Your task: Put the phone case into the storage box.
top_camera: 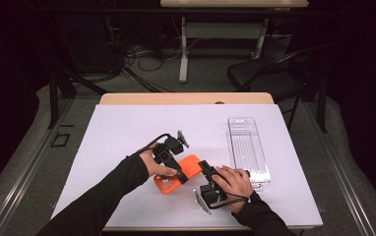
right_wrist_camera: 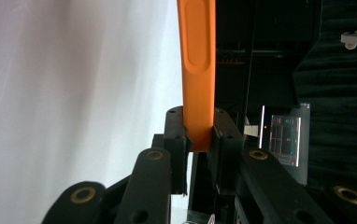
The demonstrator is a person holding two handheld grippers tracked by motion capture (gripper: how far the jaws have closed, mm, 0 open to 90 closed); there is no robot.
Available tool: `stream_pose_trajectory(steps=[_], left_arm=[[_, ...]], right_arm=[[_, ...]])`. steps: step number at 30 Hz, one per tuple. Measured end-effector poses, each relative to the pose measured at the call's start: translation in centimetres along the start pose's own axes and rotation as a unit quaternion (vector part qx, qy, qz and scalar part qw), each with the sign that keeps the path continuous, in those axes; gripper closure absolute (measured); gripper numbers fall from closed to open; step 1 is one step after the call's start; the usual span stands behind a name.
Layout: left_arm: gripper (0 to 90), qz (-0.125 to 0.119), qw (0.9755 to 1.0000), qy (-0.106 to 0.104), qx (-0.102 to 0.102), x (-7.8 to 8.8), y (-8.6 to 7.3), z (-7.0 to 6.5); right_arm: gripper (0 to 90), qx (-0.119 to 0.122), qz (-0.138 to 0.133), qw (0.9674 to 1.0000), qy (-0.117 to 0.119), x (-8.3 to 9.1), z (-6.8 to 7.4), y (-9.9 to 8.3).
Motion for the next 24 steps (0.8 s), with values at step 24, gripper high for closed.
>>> stream_pose_trajectory(steps=[24], left_arm=[[15.8,0.002,1.0,0.001,0.005,0.02,-0.01,-0.04]], right_arm=[[79.9,0.002,-0.004,1.0,-0.007,-0.05,0.05,-0.03]])
Point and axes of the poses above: each handheld gripper's, and its own axes: x roughly backward along the jaws, y roughly out of its top, z roughly to its left, the point moved 6 cm from there along -x, roughly forward along the jaws, and after that the axes turned 7 degrees about y, right-handed, at the moved point
